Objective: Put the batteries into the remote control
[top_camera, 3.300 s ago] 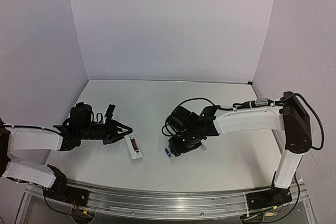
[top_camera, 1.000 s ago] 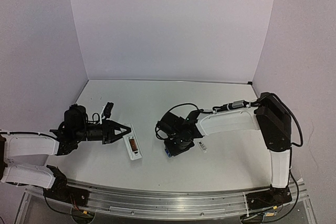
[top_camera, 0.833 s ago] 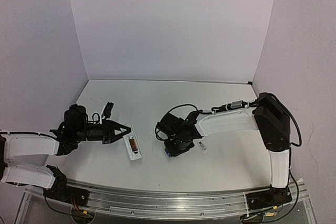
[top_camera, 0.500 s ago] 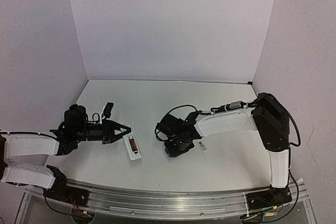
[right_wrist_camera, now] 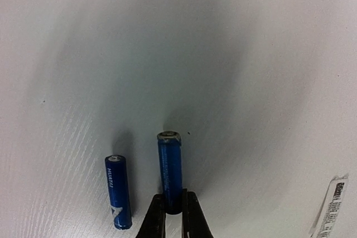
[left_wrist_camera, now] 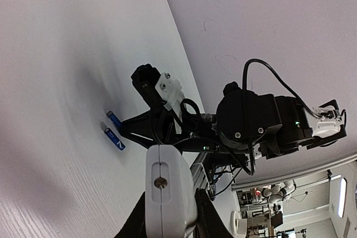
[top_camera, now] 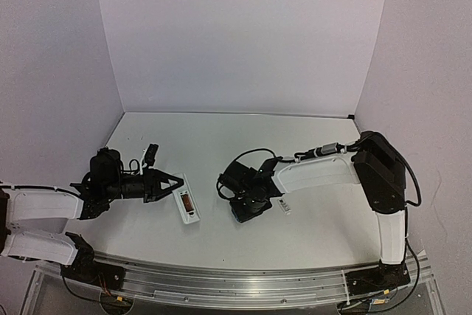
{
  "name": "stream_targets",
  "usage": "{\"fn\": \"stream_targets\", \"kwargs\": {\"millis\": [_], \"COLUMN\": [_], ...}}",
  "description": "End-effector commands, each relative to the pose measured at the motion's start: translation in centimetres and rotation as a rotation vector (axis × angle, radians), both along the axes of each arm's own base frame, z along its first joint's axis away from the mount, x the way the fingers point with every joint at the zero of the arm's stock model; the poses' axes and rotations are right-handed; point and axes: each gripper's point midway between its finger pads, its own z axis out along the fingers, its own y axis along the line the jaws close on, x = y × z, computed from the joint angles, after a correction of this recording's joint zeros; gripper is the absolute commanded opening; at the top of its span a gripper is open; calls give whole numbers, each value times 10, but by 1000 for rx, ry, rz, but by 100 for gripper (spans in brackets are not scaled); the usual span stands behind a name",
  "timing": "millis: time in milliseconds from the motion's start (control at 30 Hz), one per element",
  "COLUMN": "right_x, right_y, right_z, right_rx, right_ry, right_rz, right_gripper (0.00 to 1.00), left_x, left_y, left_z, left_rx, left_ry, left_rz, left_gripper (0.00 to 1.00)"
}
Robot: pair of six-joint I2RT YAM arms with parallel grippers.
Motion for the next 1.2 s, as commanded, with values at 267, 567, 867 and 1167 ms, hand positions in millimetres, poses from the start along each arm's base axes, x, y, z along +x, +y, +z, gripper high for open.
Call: {"fn": "stream_targets", "kwargs": {"millis": [267, 567, 867, 1167], "right_x": [-19, -63, -70, -69], "right_y": [6, 31, 62, 77], "right_z": [100, 165, 185, 179], "right_rx": [202, 445, 540, 547], "right_ry": [-13, 159, 243, 277], "right_rz": [99, 218, 266, 300], "right_gripper": [0, 0, 0, 0], "left_x": [16, 22, 34, 36], "left_y": [-11, -34, -44, -54], "left_z": [22, 29, 35, 34], "left_rx": [-95, -155, -171, -185], "left_ry": [-151, -166, -175, -165], "left_rz": [-15, -135, -132, -136], "left_gripper": [0, 0, 0, 0]}}
